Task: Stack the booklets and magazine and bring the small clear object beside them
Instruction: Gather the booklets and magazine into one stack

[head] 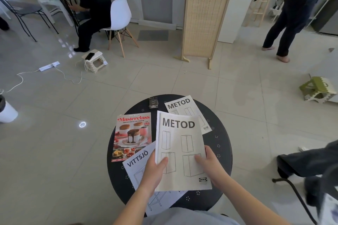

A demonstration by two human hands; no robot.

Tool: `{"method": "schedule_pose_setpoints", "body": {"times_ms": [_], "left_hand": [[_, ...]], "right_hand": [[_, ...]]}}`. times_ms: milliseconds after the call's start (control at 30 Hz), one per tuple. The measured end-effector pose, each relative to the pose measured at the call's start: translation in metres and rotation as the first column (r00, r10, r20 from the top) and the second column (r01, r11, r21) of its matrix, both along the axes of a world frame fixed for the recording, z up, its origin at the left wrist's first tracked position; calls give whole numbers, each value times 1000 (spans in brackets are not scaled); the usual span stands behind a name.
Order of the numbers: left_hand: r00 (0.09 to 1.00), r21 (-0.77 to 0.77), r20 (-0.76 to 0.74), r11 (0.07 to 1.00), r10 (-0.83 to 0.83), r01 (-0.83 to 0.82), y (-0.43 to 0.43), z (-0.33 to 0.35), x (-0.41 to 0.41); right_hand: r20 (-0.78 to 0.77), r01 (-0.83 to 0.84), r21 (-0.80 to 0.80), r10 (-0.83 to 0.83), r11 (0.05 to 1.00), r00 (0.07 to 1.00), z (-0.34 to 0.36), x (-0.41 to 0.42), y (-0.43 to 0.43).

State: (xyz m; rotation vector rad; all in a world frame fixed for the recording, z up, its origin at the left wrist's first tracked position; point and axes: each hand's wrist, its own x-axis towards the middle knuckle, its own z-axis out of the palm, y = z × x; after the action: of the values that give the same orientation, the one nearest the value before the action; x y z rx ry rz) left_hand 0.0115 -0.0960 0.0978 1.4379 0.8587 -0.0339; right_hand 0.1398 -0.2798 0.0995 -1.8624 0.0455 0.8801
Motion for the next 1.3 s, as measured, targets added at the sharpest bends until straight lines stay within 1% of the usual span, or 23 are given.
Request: {"method": "schedule_pose_setpoints", "body": {"times_ms": [267,367,467,533,667,833,900,1000,1067,1133,1167,1300], "left_hand": [[997,21,-23,997,72,-72,4,-11,3],[994,25,-19,994,105,-105,5,-11,9],[986,13,0,986,167,-167,6,-10,17],[983,0,-1,983,183,-183,6,-10,20],[979,-36,-54,980,196,-198,9,-18,28],[961,-19,-102,965,259,-262,6,-25,40],[955,-2,-120,962,272,-275,6,-29,45],[946,1,-134,955,294,-296,7,-35,51],[940,3,-140,950,311,-314,7,-38,54],[936,3,-148,946,320,-323,7,-40,56],[932,-1,-151,943,330,-334,7,-42,58],[916,-12,-160,927,368,-375,7,-47,59]], "right_hand": [[-20,-41,12,41,999,999,-11,22,0],[-65,-50,37,52,998,997,-17,33,2],[-122,-119,67,126,991,985,-21,41,5],[-96,-152,70,158,986,983,-23,45,8],[-36,-170,42,171,985,985,-32,59,15],[-108,-219,30,221,975,969,-49,81,23],[-132,-224,-30,218,974,967,-59,96,27],[-152,-170,-116,151,979,977,-77,124,36],[-33,-153,-241,149,958,988,-88,146,41],[98,-125,-350,169,928,981,-97,169,45],[136,-116,-392,182,913,974,-103,180,48],[189,-86,-535,219,840,957,-119,212,59]]}}
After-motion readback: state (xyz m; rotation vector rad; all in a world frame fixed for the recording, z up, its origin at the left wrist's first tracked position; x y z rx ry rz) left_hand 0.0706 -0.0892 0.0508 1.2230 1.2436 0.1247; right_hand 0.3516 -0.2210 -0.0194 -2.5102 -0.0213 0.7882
